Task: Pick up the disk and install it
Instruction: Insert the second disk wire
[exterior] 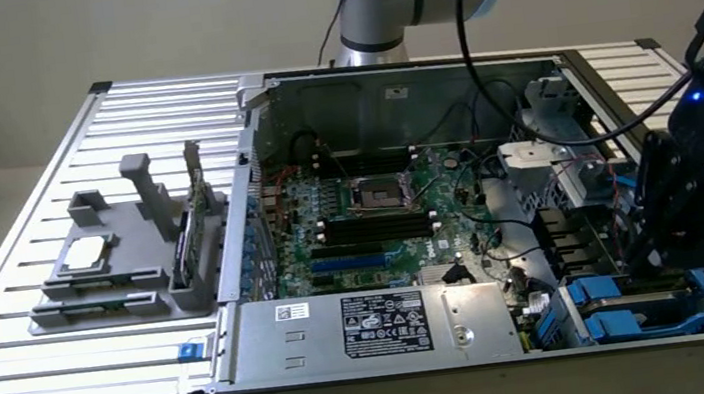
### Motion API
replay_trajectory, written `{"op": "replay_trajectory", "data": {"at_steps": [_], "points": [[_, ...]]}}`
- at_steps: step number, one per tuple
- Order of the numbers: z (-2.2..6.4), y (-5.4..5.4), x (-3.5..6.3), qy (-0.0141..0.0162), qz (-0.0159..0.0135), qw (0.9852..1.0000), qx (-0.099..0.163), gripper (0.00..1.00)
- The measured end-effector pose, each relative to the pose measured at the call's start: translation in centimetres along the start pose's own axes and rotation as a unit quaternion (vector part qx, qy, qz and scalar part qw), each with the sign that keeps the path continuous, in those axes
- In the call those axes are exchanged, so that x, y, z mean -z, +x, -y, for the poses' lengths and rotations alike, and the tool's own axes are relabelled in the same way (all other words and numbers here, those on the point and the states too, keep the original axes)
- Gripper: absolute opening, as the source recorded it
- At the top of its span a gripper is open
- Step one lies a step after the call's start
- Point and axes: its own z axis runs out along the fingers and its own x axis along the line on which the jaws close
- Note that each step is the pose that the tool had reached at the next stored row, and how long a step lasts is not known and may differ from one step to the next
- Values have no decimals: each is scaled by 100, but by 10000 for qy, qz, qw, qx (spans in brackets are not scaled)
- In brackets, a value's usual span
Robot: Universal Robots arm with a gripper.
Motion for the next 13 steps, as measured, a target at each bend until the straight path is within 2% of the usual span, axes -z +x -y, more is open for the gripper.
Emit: {"op": "replay_trajectory", "data": {"at_steps": [13], "points": [[0, 1, -8, -49, 1, 9990, 453, 16]]}}
